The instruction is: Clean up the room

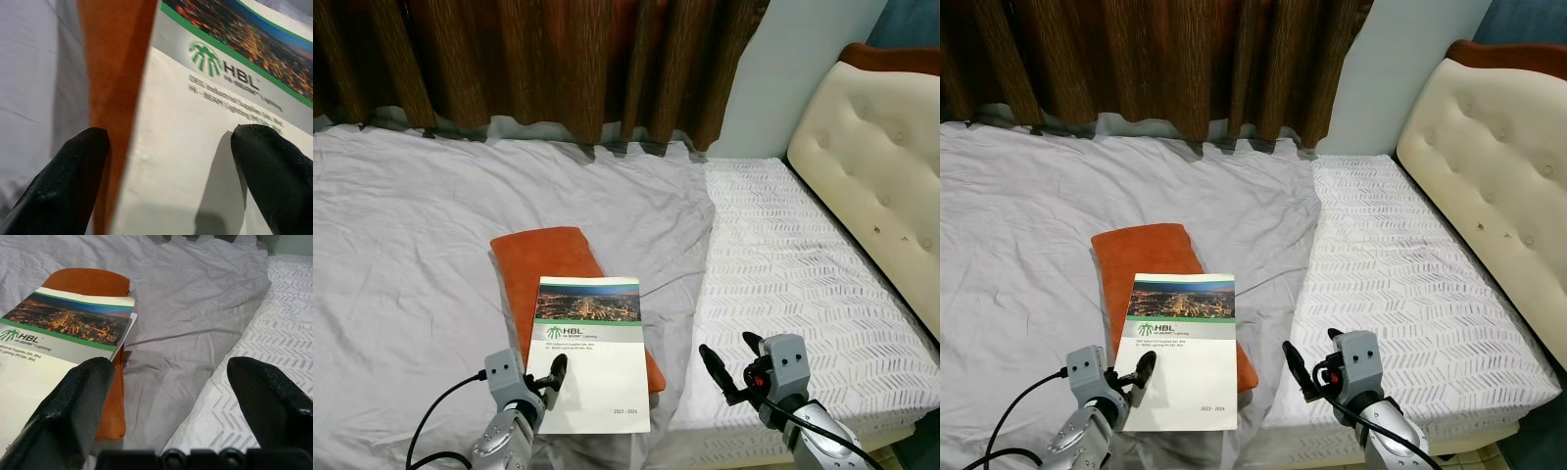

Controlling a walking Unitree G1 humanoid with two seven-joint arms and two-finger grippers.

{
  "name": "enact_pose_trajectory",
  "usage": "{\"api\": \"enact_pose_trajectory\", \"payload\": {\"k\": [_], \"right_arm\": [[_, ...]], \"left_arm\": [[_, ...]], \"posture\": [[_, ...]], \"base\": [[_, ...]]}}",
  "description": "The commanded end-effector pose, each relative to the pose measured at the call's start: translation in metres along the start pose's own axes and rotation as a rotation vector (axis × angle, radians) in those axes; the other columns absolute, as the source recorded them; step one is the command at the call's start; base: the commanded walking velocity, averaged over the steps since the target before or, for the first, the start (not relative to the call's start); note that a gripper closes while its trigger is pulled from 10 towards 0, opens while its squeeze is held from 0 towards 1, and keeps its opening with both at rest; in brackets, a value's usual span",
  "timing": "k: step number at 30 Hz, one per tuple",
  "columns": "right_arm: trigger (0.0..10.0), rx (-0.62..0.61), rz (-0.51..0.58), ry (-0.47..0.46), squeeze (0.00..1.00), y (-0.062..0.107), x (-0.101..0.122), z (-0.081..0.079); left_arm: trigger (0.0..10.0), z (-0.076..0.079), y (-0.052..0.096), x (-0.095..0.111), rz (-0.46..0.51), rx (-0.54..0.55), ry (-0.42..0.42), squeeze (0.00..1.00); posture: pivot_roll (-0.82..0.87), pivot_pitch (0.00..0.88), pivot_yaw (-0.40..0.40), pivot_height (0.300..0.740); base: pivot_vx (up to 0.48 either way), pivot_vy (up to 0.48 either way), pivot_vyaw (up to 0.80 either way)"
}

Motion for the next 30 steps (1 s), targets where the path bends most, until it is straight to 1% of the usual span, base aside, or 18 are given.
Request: {"api": "enact_pose_trajectory", "payload": {"k": [1,3,5,7,8,9,10,17,25,28,30], "right_arm": [[10.0,-0.010,-0.012,0.021,0.00,0.003,0.000,0.006],[10.0,-0.009,-0.012,0.021,0.00,0.003,0.000,0.006],[10.0,-0.009,-0.013,0.022,0.00,0.002,0.000,0.005],[10.0,-0.009,-0.013,0.022,0.00,0.001,0.001,0.006],[10.0,-0.009,-0.012,0.022,0.00,0.001,0.001,0.005],[10.0,-0.009,-0.012,0.022,0.00,0.001,0.001,0.005],[10.0,-0.009,-0.012,0.022,0.00,0.000,0.001,0.005],[10.0,-0.012,-0.007,0.022,0.00,-0.003,0.002,0.006],[10.0,-0.012,-0.003,0.018,0.00,-0.008,0.003,0.006],[10.0,-0.010,0.002,0.014,0.00,-0.012,0.004,0.005],[10.0,-0.008,0.006,0.008,0.00,-0.016,0.005,0.004]], "left_arm": [[10.0,0.007,0.001,-0.013,-0.044,-0.018,0.000,0.00],[10.0,0.011,0.000,-0.015,-0.058,-0.030,-0.001,0.00],[10.0,0.013,-0.001,-0.018,-0.085,-0.046,0.016,0.00],[10.0,0.013,-0.001,-0.020,-0.105,-0.041,0.024,0.00],[3.4,0.010,-0.002,-0.022,-0.117,-0.024,0.022,0.00],[3.4,0.010,-0.002,-0.022,-0.117,-0.024,0.022,0.00],[0.0,0.010,-0.002,-0.022,-0.124,-0.022,0.029,0.00],[0.0,0.008,-0.003,-0.021,-0.139,-0.016,0.012,0.00],[0.0,0.000,-0.002,-0.019,-0.141,0.002,0.001,0.00],[0.0,-0.001,-0.003,-0.016,-0.133,0.001,-0.010,0.00],[0.0,0.001,-0.005,-0.010,-0.112,-0.014,-0.024,0.00]], "posture": [[-0.07,0.105,-0.151,0.740],[-0.07,0.104,-0.151,0.740],[-0.07,0.100,-0.151,0.740],[-0.07,0.097,-0.150,0.740],[-0.07,0.095,-0.149,0.740],[-0.07,0.095,-0.149,0.740],[-0.07,0.092,-0.148,0.740],[-0.07,0.082,-0.144,0.740],[-0.05,0.066,-0.142,0.740],[-0.04,0.062,-0.141,0.740],[-0.02,0.053,-0.138,0.740]], "base": [[0.000,0.000,0.00],[0.000,0.000,0.00],[0.000,0.000,0.00],[0.000,0.000,0.00],[0.000,0.000,0.00],[0.000,0.000,0.00],[0.000,0.000,0.00],[0.000,0.000,0.00],[0.000,0.000,0.00],[0.000,0.000,0.00],[0.000,0.000,0.00]]}}
Point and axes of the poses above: a point about 5 cm out from each wrist's last joint towards the gripper, its own y axis pointing back from the gripper into the wrist, its own x axis along the axis of the wrist's last joint, z = x × y, the point moved 4 cm from there along -y, pointing out of the wrist towards the gripper, and after that the axes turned 3 degrees about y, right-handed, at the moved point
